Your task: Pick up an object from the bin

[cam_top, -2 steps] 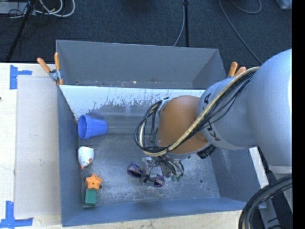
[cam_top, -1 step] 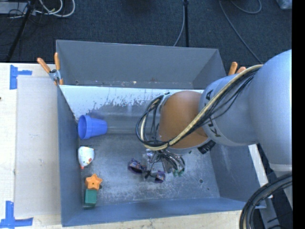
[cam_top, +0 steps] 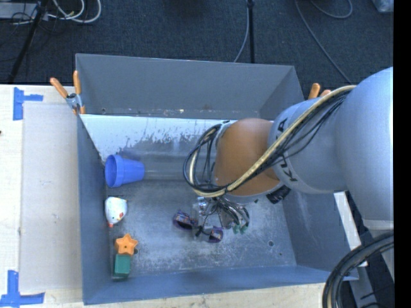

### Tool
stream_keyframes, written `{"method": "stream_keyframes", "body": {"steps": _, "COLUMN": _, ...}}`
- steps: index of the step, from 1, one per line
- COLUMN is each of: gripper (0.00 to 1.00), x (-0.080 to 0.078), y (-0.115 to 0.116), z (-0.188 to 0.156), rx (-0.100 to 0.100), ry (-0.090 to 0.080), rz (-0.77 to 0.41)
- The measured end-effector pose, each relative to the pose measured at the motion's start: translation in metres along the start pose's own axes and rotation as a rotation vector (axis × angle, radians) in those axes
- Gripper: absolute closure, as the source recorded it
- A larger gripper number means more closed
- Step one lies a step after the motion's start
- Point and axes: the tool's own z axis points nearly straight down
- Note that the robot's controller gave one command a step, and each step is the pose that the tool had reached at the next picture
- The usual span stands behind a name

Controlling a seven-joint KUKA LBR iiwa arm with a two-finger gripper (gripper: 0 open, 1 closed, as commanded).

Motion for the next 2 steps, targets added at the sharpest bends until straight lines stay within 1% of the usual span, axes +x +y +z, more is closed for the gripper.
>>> {"method": "stream_keyframes", "body": {"steps": 1, "gripper": 1.00, "x": -0.015, "y": -0.004, "z": 0.000, "rx": -0.001, "ry": 0.002, "rz": -0.005}}
{"method": "stream_keyframes", "body": {"steps": 2, "gripper": 1.00, "x": -0.017, "y": -0.004, "z": -0.056, "rx": -0.001, "ry": 0.001, "rz": -0.038}}
